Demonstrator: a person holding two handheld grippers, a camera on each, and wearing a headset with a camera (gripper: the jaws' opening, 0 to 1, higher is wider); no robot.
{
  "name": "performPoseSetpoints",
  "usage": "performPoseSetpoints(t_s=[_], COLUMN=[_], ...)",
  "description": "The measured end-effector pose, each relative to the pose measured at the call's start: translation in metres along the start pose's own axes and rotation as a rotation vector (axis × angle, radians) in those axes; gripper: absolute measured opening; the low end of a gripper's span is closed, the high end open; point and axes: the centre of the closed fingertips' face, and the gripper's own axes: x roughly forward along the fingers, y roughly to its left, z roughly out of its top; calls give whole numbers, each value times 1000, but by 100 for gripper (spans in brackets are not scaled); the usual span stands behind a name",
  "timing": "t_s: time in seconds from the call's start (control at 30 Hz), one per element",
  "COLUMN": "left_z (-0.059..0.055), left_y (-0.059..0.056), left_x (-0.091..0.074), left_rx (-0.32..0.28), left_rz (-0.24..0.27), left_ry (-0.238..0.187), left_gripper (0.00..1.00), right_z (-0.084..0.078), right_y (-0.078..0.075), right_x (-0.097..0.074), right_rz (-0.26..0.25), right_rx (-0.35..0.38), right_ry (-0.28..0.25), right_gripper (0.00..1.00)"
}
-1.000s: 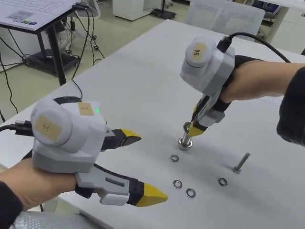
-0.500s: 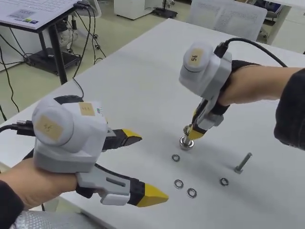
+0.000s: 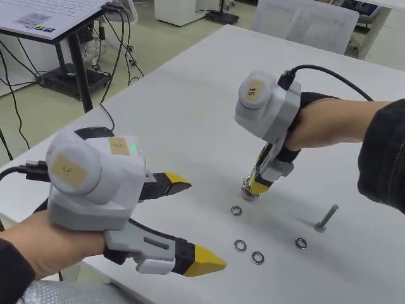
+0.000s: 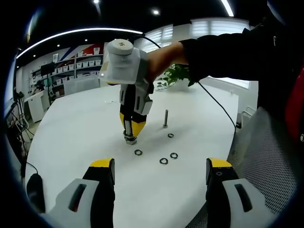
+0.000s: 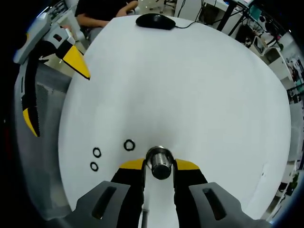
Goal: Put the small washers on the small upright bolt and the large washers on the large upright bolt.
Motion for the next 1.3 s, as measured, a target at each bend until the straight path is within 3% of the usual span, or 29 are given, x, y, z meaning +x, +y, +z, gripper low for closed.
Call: performPoseSetpoints(t_s=[0.7, 0.83, 1.3], left_z=[-2, -2, -1], left_y=[0, 0, -3], left_x=[1, 1, 2], left_rx=[-3, -3, 6], left_rz=[-1, -2, -10], left_ry=[4, 5, 11], left_gripper=[78, 78, 78], right_z=[-3, -4, -19], right_y=[4, 7, 13], right_x=[9, 6, -7], right_rz=[7, 11, -17], right_rx=[4, 13, 22], right_ry=[-2, -17, -11], right_gripper=[24, 30, 29])
